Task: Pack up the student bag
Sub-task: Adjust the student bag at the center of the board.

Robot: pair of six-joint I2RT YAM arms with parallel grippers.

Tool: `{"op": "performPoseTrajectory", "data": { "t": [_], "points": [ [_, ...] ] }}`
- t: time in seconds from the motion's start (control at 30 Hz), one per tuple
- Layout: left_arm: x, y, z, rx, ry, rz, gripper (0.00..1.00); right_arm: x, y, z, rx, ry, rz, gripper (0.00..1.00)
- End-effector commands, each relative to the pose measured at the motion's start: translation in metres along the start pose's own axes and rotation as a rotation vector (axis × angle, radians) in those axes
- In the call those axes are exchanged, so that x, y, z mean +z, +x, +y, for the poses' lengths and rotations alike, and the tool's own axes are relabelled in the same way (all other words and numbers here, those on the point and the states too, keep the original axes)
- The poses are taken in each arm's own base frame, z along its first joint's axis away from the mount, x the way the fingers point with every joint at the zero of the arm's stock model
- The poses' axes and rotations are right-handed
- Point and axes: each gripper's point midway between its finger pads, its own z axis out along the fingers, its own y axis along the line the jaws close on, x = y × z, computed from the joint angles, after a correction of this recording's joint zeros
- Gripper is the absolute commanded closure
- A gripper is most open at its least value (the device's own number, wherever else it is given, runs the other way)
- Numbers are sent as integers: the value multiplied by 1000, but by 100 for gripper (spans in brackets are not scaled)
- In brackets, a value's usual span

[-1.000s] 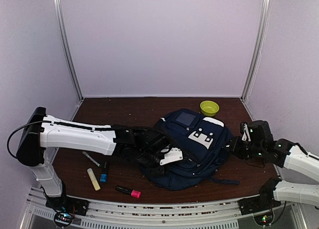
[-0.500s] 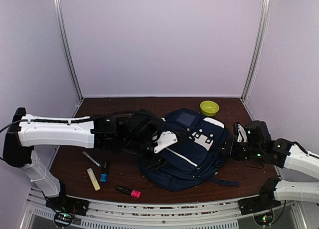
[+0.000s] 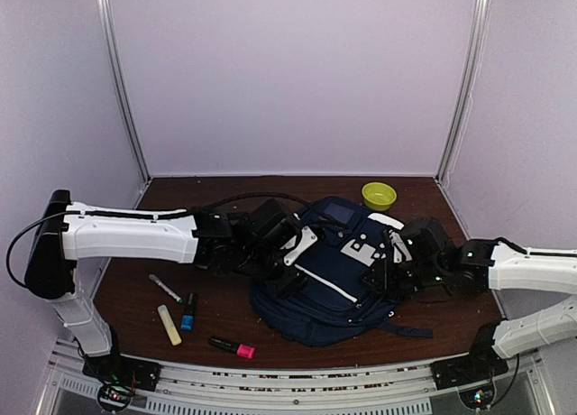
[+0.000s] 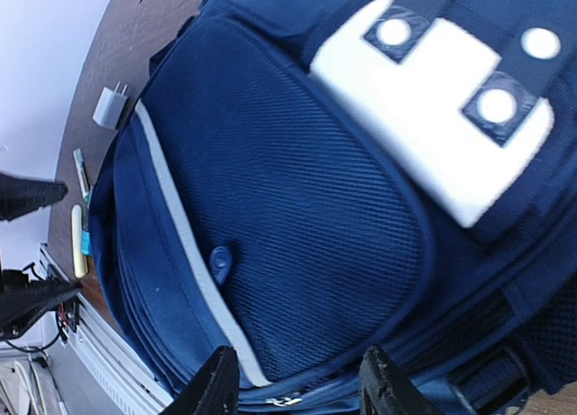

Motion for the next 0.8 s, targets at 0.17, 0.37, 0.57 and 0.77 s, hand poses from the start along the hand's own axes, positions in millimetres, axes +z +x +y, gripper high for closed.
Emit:
{"op": "performPoseTrajectory", "data": {
  "t": [0.17,0.37,0.57,0.77],
  "points": [
    [9,0,17,-185,-21,-30,37,10,3,14,-117,61,31,53],
    [18,8,10,-232,21,-24,38,17,17,22,-191,27,74,50],
    [20,16,7,-249,38,-21,38,22,28,22,-253,20,106,48],
    [14,23,4,-228,62,-41,38,2,15,8,-226,90,25,47]
  ]
}}
